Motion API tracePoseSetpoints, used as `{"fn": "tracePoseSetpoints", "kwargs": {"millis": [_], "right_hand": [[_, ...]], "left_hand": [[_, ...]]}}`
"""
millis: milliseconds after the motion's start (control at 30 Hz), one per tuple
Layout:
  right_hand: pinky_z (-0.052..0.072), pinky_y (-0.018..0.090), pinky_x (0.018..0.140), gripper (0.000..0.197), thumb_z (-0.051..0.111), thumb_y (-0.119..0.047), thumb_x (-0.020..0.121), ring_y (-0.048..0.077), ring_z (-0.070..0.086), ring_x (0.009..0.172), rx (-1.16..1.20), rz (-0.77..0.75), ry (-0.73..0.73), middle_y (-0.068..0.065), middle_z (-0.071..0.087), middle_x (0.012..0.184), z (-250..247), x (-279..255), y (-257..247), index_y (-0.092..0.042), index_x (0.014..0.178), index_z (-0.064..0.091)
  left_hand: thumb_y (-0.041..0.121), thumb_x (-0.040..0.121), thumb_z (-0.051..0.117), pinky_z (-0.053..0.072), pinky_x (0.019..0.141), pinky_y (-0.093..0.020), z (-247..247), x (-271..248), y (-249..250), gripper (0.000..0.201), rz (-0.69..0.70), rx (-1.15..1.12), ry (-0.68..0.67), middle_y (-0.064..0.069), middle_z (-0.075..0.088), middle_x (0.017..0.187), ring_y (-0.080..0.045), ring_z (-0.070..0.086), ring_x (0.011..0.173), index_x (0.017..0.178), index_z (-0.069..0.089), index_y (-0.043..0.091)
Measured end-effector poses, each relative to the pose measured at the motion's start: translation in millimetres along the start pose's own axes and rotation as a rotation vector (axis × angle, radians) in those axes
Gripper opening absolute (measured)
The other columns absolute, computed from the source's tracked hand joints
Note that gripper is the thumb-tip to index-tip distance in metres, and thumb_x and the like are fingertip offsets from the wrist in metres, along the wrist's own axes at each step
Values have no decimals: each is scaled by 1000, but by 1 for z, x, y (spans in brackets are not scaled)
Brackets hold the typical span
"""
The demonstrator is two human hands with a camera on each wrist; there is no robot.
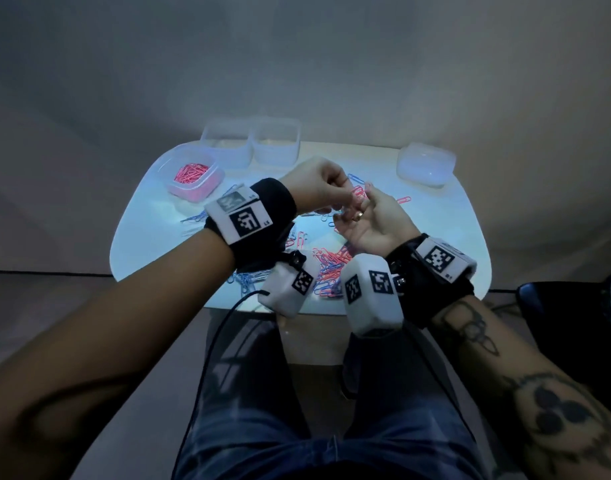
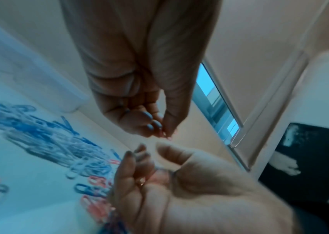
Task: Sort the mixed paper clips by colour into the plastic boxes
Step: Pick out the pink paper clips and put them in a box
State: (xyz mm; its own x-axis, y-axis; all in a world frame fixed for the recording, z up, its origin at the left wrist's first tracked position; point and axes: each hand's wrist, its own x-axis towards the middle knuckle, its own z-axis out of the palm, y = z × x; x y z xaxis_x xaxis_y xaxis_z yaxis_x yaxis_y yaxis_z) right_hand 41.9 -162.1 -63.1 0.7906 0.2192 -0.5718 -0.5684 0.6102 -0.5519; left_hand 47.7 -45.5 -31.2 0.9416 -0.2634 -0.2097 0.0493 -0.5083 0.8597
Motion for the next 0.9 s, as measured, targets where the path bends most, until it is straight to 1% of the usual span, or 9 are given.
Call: {"fn": "tracePoseSetpoints", "kwargs": {"millis": [133, 267, 333, 400, 500, 600, 700, 767, 900], "right_hand": [[44, 14, 41, 36, 40, -20, 99, 8, 35, 34, 162, 23, -33, 2, 40, 47, -1, 0, -1, -5, 67, 46], [55, 28, 47, 27, 33, -2, 98, 22, 54, 67, 345, -9, -114, 17, 56, 68, -2, -3, -1, 4, 76, 48], [57, 33, 55, 31, 31, -12, 100, 26, 59, 73, 354, -13, -169, 19, 60, 74, -4, -6, 0, 2, 78, 48], [57, 29, 55, 47, 24, -30, 102, 25, 63, 71, 336, 4, -221, 17, 64, 75, -5, -7, 0, 4, 86, 51], [56, 26, 58, 60, 20, -42, 101, 22, 63, 70, 299, 13, -246, 15, 62, 78, -7, -9, -3, 6, 87, 54], [57, 26, 60, 54, 22, -34, 102, 23, 66, 64, 269, -10, -230, 17, 68, 69, -14, -11, -4, 7, 87, 55], [57, 27, 58, 52, 25, -25, 100, 21, 71, 62, 270, -65, -207, 16, 70, 72, -29, -16, -6, 5, 78, 62], [58, 31, 59, 50, 34, -19, 95, 21, 72, 64, 325, -100, -204, 17, 71, 74, -41, -19, -6, 6, 66, 67], [59, 32, 57, 31, 44, -14, 83, 23, 72, 65, 425, -150, -158, 18, 71, 74, -56, -24, 0, 7, 70, 64]], "left_hand": [[2, 83, 62, 38, 45, -11, 1, -3, 9, 22, 16, -20, 100, -7, 55, 65, -14, 47, 58, 65, 55, 13], [4, 79, 65, 42, 51, -16, 9, -8, 19, 22, 76, 140, 117, -2, 60, 62, -8, 52, 53, 64, 56, 17], [6, 79, 65, 39, 53, -17, 14, -8, 23, 17, 106, 345, 125, 6, 52, 58, -8, 48, 53, 66, 58, 15], [7, 80, 63, 36, 55, -21, 17, -7, 26, 5, 133, 550, 152, 9, 45, 57, -15, 47, 61, 76, 64, 10], [16, 79, 69, 37, 55, -21, 13, -7, 27, 14, 158, 577, 145, 6, 48, 58, -12, 47, 59, 83, 69, 3], [27, 77, 74, 43, 63, -21, -7, -16, 26, 23, 175, 450, 106, -3, 60, 70, -7, 54, 63, 84, 69, 6], [20, 78, 73, 37, 53, -12, -38, -26, 7, 14, 107, 379, 206, 0, 54, 62, 4, 50, 48, 78, 64, 9], [15, 76, 75, 38, 59, -16, -54, -33, -12, 12, 6, 531, 199, 1, 56, 65, -1, 54, 58, 78, 66, 9], [21, 74, 77, 34, 58, -16, -51, -40, -25, 17, -70, 702, 58, -3, 60, 73, -15, 52, 69, 80, 68, 9]]}}
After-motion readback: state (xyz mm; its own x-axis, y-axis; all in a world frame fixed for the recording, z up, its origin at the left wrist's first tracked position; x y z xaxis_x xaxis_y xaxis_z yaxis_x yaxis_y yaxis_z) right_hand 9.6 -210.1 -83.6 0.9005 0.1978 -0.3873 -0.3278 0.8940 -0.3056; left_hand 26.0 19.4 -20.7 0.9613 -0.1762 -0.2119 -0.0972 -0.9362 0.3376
